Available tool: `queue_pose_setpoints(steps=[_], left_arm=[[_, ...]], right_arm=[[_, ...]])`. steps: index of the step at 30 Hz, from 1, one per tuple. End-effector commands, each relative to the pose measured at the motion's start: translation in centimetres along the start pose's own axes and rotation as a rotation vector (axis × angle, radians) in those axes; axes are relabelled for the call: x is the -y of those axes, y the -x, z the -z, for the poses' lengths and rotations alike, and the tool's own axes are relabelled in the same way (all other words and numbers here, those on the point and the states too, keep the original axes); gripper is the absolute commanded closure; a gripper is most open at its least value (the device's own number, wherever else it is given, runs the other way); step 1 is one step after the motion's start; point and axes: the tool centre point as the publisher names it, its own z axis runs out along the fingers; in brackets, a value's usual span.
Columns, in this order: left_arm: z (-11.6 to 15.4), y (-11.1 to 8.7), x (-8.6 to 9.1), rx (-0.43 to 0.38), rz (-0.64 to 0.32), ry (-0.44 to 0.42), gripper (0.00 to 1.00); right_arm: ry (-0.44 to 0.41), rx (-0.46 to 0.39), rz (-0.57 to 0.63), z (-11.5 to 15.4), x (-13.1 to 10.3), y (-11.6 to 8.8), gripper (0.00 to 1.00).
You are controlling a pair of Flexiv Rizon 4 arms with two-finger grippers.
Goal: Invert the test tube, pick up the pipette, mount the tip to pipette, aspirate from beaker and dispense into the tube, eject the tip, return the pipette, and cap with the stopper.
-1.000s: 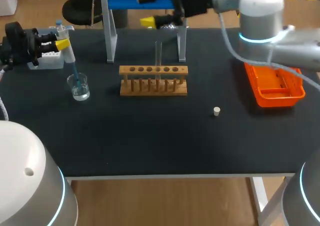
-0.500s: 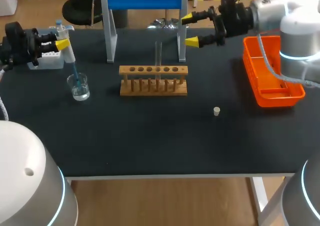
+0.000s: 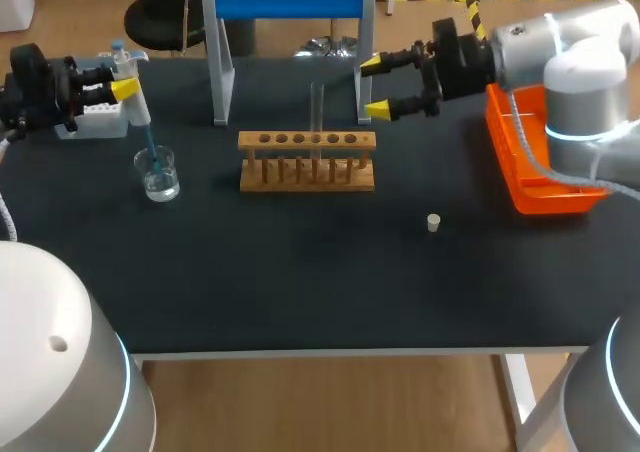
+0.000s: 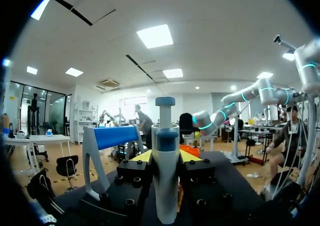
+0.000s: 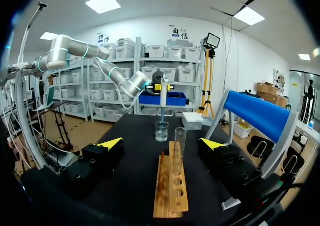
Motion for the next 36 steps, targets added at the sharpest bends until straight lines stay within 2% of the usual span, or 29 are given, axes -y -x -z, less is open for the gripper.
queue_pose_setpoints(steps=[1, 7, 24, 36], left_arm=[[0.1, 0.1, 0.0, -0.005, 0.000, 0.000, 1.00], [0.1, 0.1, 0.0, -0.005, 0.000, 0.000, 1.00], [0.1, 0.1, 0.0, -0.005, 0.000, 0.000, 1.00], [0.1, 0.1, 0.0, -0.005, 0.000, 0.000, 1.00]], right_arm=[[-0.019, 0.006, -0.003, -1.5, 0.8, 0.6, 0.00], [-0.076, 0.000, 0.004, -2.9, 2.0, 1.0, 0.00], [-0.160, -0.028, 0.009, -6.8, 3.7, 2.5, 0.00], [-0.207, 0.008, 0.026, -8.8, 3.9, 3.4, 0.00]])
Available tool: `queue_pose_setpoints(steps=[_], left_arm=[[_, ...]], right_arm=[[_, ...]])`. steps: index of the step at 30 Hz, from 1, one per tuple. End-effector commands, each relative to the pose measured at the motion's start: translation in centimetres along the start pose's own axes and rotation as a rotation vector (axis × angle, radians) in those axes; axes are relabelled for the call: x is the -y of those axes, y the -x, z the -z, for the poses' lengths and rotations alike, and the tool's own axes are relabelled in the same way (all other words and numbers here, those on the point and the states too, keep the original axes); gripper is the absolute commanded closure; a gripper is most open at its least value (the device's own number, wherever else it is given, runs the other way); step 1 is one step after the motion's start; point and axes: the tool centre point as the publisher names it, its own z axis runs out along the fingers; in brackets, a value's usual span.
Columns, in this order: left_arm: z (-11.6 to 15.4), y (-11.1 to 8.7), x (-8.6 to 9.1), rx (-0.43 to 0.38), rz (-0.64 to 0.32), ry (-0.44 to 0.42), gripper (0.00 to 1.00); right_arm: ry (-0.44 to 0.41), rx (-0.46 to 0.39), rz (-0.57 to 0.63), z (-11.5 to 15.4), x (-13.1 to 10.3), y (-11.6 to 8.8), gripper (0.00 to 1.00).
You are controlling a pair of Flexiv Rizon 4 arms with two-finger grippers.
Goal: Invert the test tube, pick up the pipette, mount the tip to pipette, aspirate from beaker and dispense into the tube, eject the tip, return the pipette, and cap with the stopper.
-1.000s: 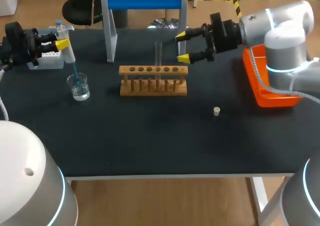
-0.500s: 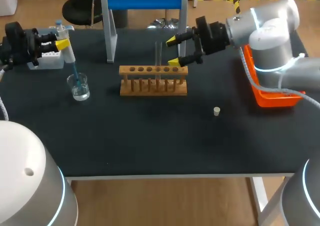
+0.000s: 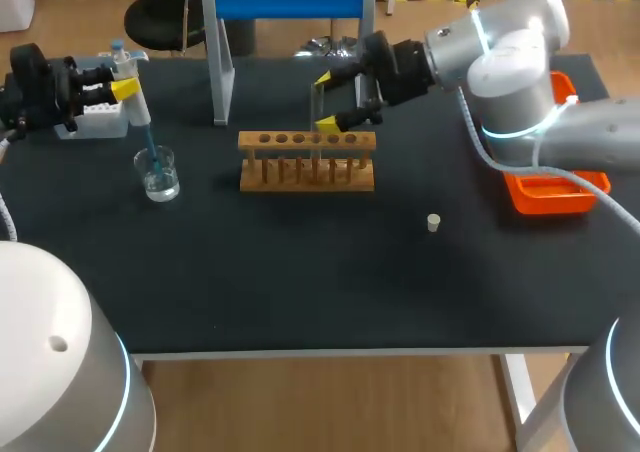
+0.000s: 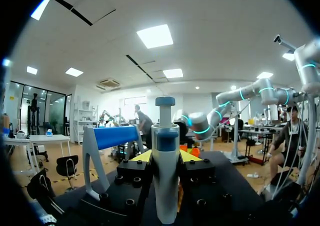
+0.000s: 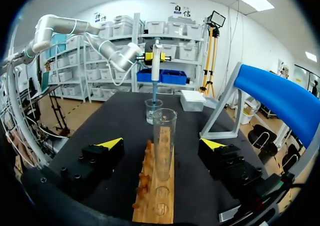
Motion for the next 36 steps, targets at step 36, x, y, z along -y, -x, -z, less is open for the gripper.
queue_pose_setpoints(steps=[36], left_arm=[[0.1, 0.1, 0.0, -0.005, 0.000, 0.000, 1.00]], right_arm=[[-0.100, 0.080, 0.011, -2.8, 0.3, 0.5, 0.00]])
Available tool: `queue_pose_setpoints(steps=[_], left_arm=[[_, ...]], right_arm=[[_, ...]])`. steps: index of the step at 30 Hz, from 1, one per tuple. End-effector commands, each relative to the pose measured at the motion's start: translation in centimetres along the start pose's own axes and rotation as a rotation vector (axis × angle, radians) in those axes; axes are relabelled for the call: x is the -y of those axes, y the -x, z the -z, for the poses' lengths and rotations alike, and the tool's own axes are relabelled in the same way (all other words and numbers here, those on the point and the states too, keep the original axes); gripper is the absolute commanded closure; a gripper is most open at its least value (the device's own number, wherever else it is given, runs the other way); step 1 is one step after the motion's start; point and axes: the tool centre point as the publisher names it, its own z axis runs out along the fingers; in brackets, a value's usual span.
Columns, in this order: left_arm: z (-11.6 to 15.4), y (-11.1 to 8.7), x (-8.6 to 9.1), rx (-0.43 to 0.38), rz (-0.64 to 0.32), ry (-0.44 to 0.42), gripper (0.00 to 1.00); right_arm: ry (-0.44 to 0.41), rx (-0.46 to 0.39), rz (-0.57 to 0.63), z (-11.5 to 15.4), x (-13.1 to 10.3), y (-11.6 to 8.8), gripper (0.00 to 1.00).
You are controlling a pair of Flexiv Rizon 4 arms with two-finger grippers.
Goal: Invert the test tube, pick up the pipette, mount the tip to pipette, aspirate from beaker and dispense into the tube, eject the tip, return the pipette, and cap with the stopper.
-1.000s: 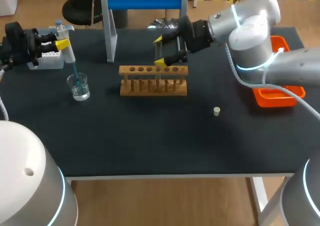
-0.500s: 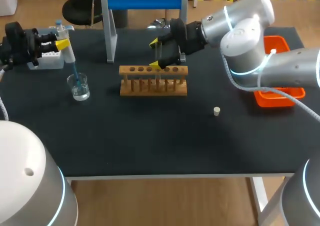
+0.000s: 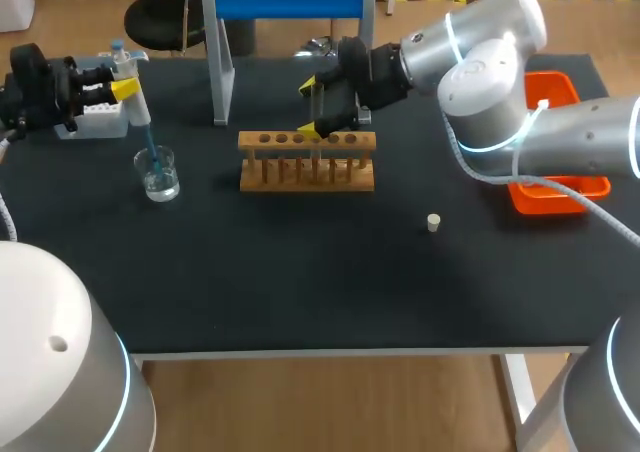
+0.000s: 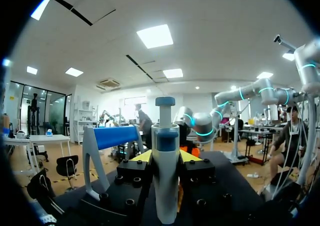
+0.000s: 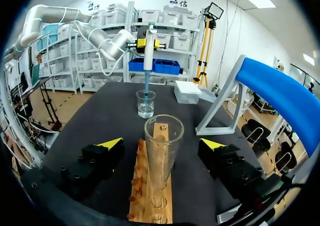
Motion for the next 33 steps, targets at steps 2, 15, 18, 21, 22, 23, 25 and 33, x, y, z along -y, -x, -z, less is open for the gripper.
queue_pose_setpoints(steps=[2, 15, 18, 21, 22, 23, 25, 33], left_arm=[[0.1, 0.1, 0.0, -0.005, 0.000, 0.000, 1.00], [0.1, 0.1, 0.0, -0.005, 0.000, 0.000, 1.00], [0.1, 0.1, 0.0, -0.005, 0.000, 0.000, 1.00], [0.1, 0.1, 0.0, -0.005, 0.000, 0.000, 1.00], [0.1, 0.1, 0.0, -0.005, 0.000, 0.000, 1.00], [0.1, 0.1, 0.0, -0.005, 0.000, 0.000, 1.00], [0.1, 0.1, 0.0, -0.005, 0.000, 0.000, 1.00], [-0.6, -1.0, 3.0, -0.003, -0.004, 0.037, 1.00]], right_arm=[[-0.005, 0.006, -0.002, -0.1, -0.1, 0.1, 0.00], [-0.005, 0.006, -0.001, 0.0, -0.1, 0.1, 0.00], [-0.005, 0.006, -0.001, 0.0, -0.1, 0.1, 0.00], [-0.005, 0.006, -0.001, 0.0, -0.1, 0.1, 0.00], [-0.005, 0.006, -0.001, 0.0, -0.1, 0.1, 0.00], [-0.005, 0.006, -0.001, 0.0, -0.1, 0.1, 0.00], [-0.005, 0.006, -0.001, 0.0, -0.1, 0.1, 0.00], [-0.005, 0.006, -0.001, 0.0, -0.1, 0.1, 0.00]])
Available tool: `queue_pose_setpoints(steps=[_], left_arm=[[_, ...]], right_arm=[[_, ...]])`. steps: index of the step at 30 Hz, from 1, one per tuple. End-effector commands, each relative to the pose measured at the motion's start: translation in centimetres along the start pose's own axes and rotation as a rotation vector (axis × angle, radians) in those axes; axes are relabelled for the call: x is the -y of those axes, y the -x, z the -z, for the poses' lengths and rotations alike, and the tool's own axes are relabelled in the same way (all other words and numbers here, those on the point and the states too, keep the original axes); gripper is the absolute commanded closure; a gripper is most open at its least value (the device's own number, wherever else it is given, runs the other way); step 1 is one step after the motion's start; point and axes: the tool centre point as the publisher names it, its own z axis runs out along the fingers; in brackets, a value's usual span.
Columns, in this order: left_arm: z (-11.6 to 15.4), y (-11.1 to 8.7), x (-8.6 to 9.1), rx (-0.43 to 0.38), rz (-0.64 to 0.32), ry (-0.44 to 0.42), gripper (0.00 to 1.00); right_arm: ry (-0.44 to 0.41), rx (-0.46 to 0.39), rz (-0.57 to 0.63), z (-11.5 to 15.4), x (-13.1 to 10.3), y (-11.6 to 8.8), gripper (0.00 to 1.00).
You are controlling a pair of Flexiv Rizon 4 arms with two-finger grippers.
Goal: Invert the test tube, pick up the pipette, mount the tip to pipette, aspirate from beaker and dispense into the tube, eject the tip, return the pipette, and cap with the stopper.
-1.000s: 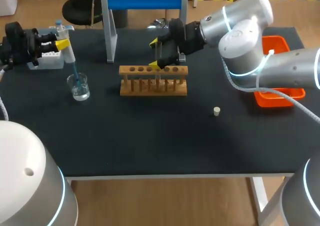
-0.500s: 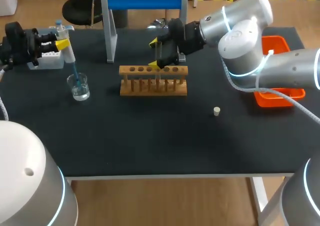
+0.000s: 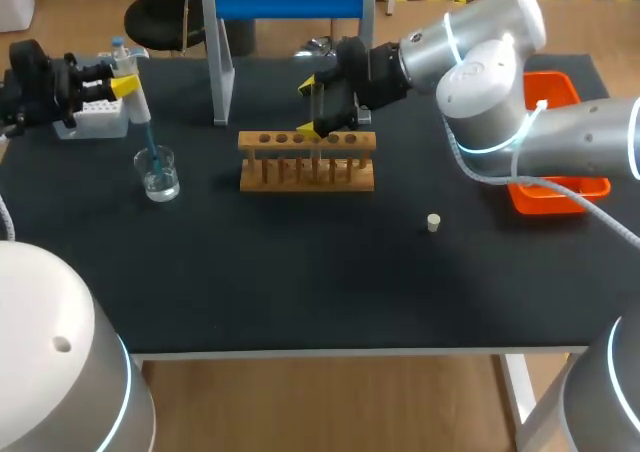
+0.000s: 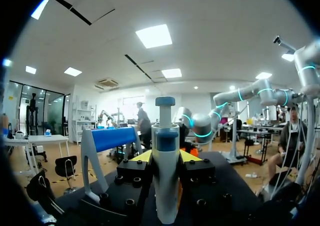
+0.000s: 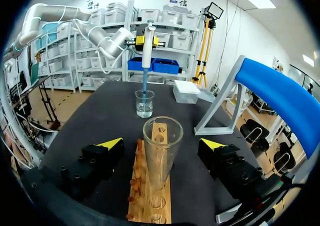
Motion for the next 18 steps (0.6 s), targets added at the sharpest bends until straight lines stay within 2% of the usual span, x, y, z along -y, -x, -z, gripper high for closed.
queue_pose_setpoints(steps=[1, 12, 18], left_arm=[[-0.4, -0.7, 2.2, 0.018, -0.004, 0.038, 1.00], [-3.0, -1.9, 7.6, 0.020, -0.031, 0.103, 1.00], [-5.8, -2.7, 11.1, 0.014, -0.044, 0.131, 1.00]], right_arm=[[-0.003, -0.001, 0.000, 0.1, 0.0, 0.0, 0.00], [-0.003, -0.001, 0.000, 0.1, 0.0, 0.0, 0.00], [-0.003, -0.001, 0.000, 0.1, 0.0, 0.0, 0.00]])
